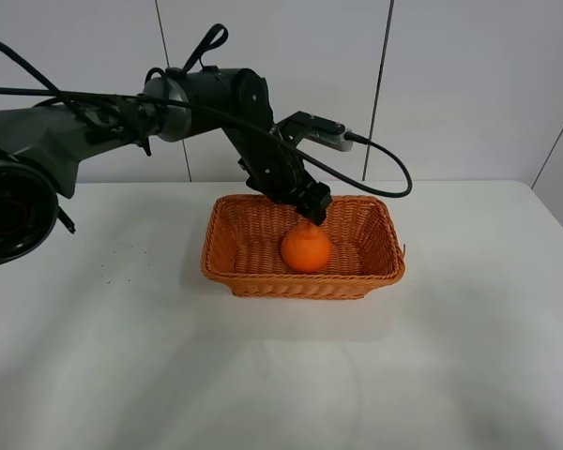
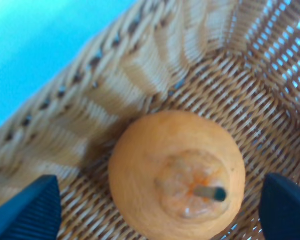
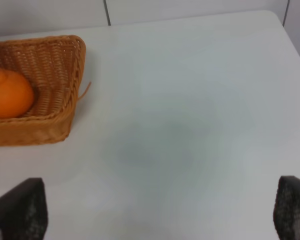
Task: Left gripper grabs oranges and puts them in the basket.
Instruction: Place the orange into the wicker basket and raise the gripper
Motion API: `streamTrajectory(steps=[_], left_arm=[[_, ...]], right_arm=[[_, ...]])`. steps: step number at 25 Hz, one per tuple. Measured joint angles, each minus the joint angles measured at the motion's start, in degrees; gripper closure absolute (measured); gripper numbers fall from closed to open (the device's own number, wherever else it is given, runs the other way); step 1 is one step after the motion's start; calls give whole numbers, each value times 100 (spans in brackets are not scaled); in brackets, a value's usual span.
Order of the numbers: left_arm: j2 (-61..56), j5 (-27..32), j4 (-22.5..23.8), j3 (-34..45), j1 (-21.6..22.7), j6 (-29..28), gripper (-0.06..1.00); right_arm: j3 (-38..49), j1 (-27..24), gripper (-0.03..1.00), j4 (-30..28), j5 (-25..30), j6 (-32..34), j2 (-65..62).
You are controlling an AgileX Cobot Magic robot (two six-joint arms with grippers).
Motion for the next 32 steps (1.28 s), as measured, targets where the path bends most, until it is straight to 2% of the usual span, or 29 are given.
streamTrajectory(steps=[6, 15, 21, 32], left_arm=[[-13, 331, 311, -365, 0, -232, 4], [-107, 448, 365, -418, 201, -310, 4], [-323, 507, 742, -418, 360, -470, 4], [-606, 945, 1241, -423, 967, -643, 4]], right_arm=[[0, 0, 27, 0, 0, 0, 0], [0, 0, 27, 0, 0, 0, 0], [0, 0, 27, 0, 0, 0, 0], [0, 0, 27, 0, 0, 0, 0]])
